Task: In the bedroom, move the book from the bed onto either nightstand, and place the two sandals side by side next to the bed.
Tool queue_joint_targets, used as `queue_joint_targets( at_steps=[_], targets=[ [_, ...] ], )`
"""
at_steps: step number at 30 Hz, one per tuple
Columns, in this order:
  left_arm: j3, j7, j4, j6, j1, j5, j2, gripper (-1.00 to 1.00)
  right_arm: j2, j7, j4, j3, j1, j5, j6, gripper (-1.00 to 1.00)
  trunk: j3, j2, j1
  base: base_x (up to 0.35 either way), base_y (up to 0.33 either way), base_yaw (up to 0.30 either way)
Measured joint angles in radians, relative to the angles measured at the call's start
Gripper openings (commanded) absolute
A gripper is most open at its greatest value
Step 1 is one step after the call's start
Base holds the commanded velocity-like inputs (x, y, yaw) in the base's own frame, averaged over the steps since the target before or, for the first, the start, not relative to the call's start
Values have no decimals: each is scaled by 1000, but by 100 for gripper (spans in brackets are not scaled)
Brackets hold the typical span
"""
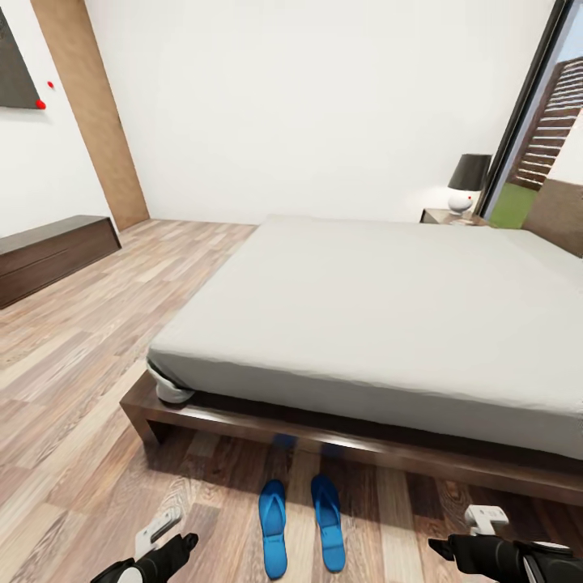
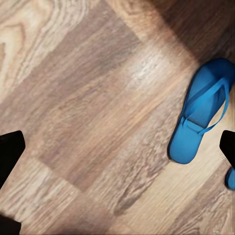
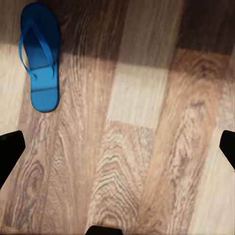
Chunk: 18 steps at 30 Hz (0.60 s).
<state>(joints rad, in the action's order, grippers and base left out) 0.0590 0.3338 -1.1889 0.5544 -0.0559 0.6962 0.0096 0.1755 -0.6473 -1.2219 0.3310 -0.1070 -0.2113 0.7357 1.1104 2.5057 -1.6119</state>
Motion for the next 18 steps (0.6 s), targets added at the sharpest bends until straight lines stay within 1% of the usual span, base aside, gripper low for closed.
queue_joint_targets(
  at_steps=[18],
  targets=[
    [1,3,7,-3,1,-2,4,100,3,-1,2,0,0,-4,-3,100,-70,-4,8,0,0,0]
  ],
)
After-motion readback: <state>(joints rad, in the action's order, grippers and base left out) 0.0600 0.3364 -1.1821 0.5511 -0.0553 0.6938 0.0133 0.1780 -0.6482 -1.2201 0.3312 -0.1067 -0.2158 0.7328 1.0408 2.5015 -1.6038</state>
